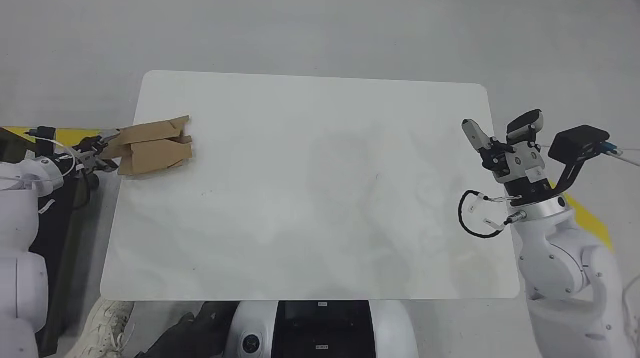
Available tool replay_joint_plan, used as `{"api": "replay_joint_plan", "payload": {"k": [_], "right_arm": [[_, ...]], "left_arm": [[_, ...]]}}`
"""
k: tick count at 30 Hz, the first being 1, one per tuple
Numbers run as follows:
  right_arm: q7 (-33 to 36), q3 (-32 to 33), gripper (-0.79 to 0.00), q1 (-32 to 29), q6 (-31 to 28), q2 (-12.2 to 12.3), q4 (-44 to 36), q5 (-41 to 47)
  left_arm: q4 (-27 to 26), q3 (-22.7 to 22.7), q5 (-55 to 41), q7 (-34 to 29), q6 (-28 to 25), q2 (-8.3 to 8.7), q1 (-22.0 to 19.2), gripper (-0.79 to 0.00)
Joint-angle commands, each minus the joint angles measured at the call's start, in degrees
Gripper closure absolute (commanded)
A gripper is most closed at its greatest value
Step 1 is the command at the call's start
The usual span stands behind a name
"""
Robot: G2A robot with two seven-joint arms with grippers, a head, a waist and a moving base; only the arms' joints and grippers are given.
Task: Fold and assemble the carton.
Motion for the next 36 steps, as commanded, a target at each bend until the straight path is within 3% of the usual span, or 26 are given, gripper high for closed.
{"api": "replay_joint_plan", "payload": {"k": [1, 9, 11, 12, 13, 22, 23, 24, 25, 36], "right_arm": [[0.0, 0.0, -0.785, 0.0, 0.0, 0.0, 0.0, 0.0], [0.0, 0.0, -0.785, 0.0, 0.0, 0.0, 0.0, 0.0], [0.0, 0.0, -0.785, 0.0, 0.0, 0.0, 0.0, 0.0], [0.0, 0.0, -0.785, 0.0, 0.0, 0.0, 0.0, 0.0], [0.0, 0.0, -0.785, 0.0, 0.0, 0.0, 0.0, 0.0], [0.0, 0.0, -0.785, 0.0, 0.0, 0.0, 0.0, 0.0], [0.0, 0.0, -0.785, 0.0, 0.0, 0.0, 0.0, 0.0], [0.0, 0.0, -0.785, 0.0, 0.0, 0.0, 0.0, 0.0], [0.0, 0.0, -0.785, 0.0, 0.0, 0.0, 0.0, 0.0], [0.0, 0.0, -0.785, 0.0, 0.0, 0.0, 0.0, 0.0]], "left_arm": [[-0.01, 0.01, 0.03, -0.02, -0.03, 0.01, 0.01, -0.329], [-0.01, 0.01, 0.03, -0.02, -0.03, 0.01, 0.01, -0.225], [-0.01, 0.01, 0.03, -0.02, -0.03, 0.01, 0.01, -0.126], [-0.01, 0.01, 0.03, -0.02, -0.03, 0.01, 0.01, -0.022], [-0.01, 0.01, 0.03, -0.02, -0.03, 0.01, 0.01, 0.0], [-0.01, 0.01, 0.03, -0.02, -0.03, 0.01, 0.01, 0.0], [-0.01, 0.01, 0.03, -0.02, -0.03, 0.01, 0.01, -0.249], [-0.01, 0.01, 0.03, -0.02, -0.03, 0.01, 0.01, -0.631], [-0.01, 0.01, 0.03, -0.02, -0.03, 0.01, 0.01, -0.785], [-0.01, 0.01, 0.03, -0.02, -0.03, 0.01, 0.01, -0.785]]}}
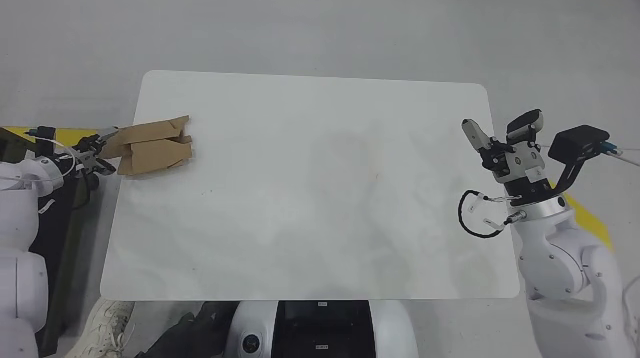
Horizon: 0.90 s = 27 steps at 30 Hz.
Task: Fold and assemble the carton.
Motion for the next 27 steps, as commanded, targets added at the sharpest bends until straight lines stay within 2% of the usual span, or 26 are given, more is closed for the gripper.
{"api": "replay_joint_plan", "payload": {"k": [1, 8, 9, 10, 27], "right_arm": [[0.0, 0.0, -0.785, 0.0, 0.0, 0.0, 0.0, 0.0], [0.0, 0.0, -0.785, 0.0, 0.0, 0.0, 0.0, 0.0], [0.0, 0.0, -0.785, 0.0, 0.0, 0.0, 0.0, 0.0], [0.0, 0.0, -0.785, 0.0, 0.0, 0.0, 0.0, 0.0], [0.0, 0.0, -0.785, 0.0, 0.0, 0.0, 0.0, 0.0]], "left_arm": [[-0.01, 0.01, 0.03, -0.01, -0.03, 0.01, 0.01, -0.785], [-0.01, 0.01, 0.03, -0.01, -0.03, 0.01, 0.01, -0.785], [-0.01, 0.01, 0.03, -0.01, -0.03, 0.01, 0.01, -0.117], [-0.01, 0.01, 0.03, -0.01, -0.03, 0.01, 0.01, 0.0], [-0.01, 0.01, 0.03, -0.01, -0.03, 0.01, 0.01, 0.0]]}}
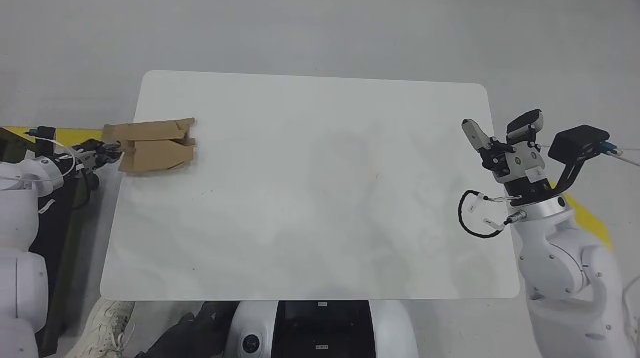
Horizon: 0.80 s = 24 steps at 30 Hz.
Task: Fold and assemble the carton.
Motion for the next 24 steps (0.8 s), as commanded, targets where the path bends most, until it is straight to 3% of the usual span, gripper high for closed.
{"api": "replay_joint_plan", "payload": {"k": [1, 16, 24], "right_arm": [[0.0, 0.0, -0.785, 0.0, 0.0, 0.0, 0.0, 0.0], [0.0, 0.0, -0.785, 0.0, 0.0, 0.0, 0.0, 0.0], [0.0, 0.0, -0.785, 0.0, 0.0, 0.0, 0.0, 0.0]], "left_arm": [[-0.01, 0.01, 0.03, -0.01, -0.03, 0.0, 0.01, 0.0], [-0.15, -0.05, -0.08, 0.34, 0.03, 0.0, 0.12, 0.0], [-6.03, -3.95, -6.01, 0.55, -2.47, 1.78, 4.64, 0.0]]}}
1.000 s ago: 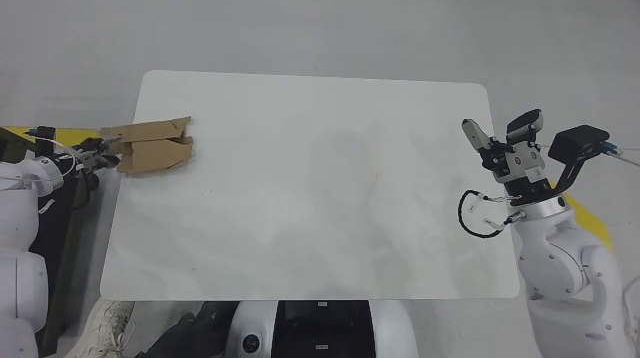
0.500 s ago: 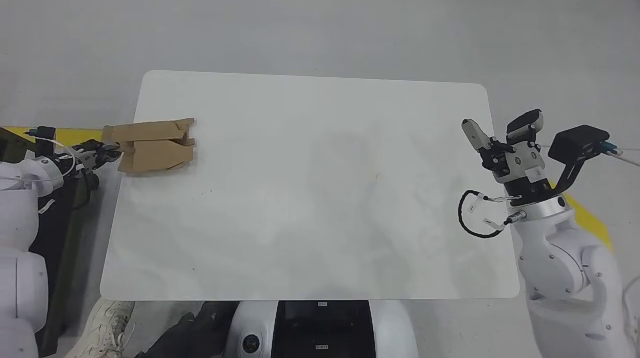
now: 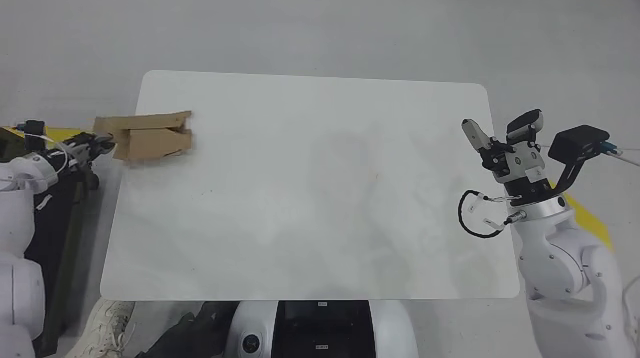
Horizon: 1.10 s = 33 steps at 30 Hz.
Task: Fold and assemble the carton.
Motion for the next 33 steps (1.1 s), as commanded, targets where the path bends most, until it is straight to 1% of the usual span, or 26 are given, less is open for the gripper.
{"api": "replay_joint_plan", "payload": {"k": [1, 7, 11, 15, 17, 22, 25, 29, 33], "right_arm": [[0.0, 0.0, -0.785, 0.0, 0.0, 0.0, 0.0, 0.0], [0.0, 0.0, -0.785, 0.0, 0.0, 0.0, 0.0, 0.0], [0.0, 0.0, -0.785, 0.0, 0.0, 0.0, 0.0, 0.0], [0.0, 0.0, -0.785, 0.0, 0.0, 0.0, 0.0, 0.0], [0.0, 0.0, -0.785, 0.0, 0.0, 0.0, 0.0, 0.0], [0.0, 0.0, -0.785, 0.0, 0.0, 0.0, 0.0, 0.0], [0.0, 0.0, -0.785, 0.0, 0.0, 0.0, 0.0, 0.0], [0.0, 0.0, -0.785, 0.0, 0.0, 0.0, 0.0, 0.0], [0.0, 0.0, -0.785, 0.0, 0.0, 0.0, 0.0, 0.0]], "left_arm": [[-1.66, -1.02, -1.31, -0.85, -0.44, 0.58, 1.34, 0.0], [-8.65, -4.7, -5.61, -4.43, -1.4, 2.42, 6.33, 0.0], [-15.84, -7.34, -8.36, -6.04, -1.83, 3.45, 11.02, 0.0], [-25.61, -10.45, -12.3, -7.36, -0.74, 4.19, 17.05, 0.0], [-31.7, -11.83, -13.78, -7.85, 0.46, 4.45, 20.39, 0.0], [-48.35, -14.76, -14.83, -6.44, 3.88, 4.82, 29.08, 0.0], [-56.68, -16.35, -15.15, -6.14, 5.91, 4.93, 33.21, 0.0], [-65.44, -17.19, -15.59, -6.25, 8.38, 4.89, 36.52, 0.0], [-71.9, -16.02, -15.61, -6.4, 10.42, 4.7, 37.57, 0.0]]}}
